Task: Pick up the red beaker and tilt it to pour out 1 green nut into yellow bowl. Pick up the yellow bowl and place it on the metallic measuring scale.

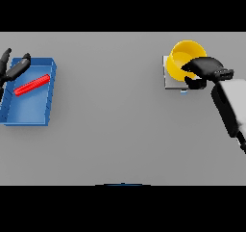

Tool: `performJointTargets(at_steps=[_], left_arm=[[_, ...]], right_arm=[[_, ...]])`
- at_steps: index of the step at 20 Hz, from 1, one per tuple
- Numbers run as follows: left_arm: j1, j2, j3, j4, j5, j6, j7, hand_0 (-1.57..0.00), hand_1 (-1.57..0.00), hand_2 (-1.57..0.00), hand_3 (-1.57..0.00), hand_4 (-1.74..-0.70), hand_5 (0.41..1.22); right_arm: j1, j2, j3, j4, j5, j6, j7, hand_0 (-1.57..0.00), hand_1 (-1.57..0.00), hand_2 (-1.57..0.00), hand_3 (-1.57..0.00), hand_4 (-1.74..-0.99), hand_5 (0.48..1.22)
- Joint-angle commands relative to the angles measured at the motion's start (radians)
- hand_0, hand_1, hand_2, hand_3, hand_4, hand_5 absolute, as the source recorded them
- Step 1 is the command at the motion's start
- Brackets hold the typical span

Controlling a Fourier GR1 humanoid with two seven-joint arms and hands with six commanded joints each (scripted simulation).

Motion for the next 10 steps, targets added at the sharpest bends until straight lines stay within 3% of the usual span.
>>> performJointTargets(at_steps=[1, 4, 10], left_arm=[[0.012, -0.001, 0.001, -0.006, 0.002, 0.002, -0.004, 0.0, 0.0, 0.0, 0.0, -0.73, 0.712], [-0.001, -0.006, 0.002, 0.006, 0.001, 0.013, -0.002, 0.0, 0.0, 0.0, 0.0, -0.72, 0.703], [-0.004, 0.006, -0.005, 0.004, -0.003, 0.002, -0.004, 0.0, 0.0, 0.0, 0.0, -0.72, 0.693]], right_arm=[[-0.003, -0.002, 0.007, 0.002, 0.007, -0.005, -0.01, -0.29, -0.48, -0.6, -0.57, -1.517, 0.902], [-0.012, -0.014, 0.022, 0.009, 0.022, -0.01, -0.044, -0.15, -0.24, -0.37, -0.45, -1.469, 0.842], [0.0, -0.007, 0.02, 0.002, 0.015, 0.024, -0.002, -0.04, -0.06, -0.1, -0.27, -1.41, 0.759]])
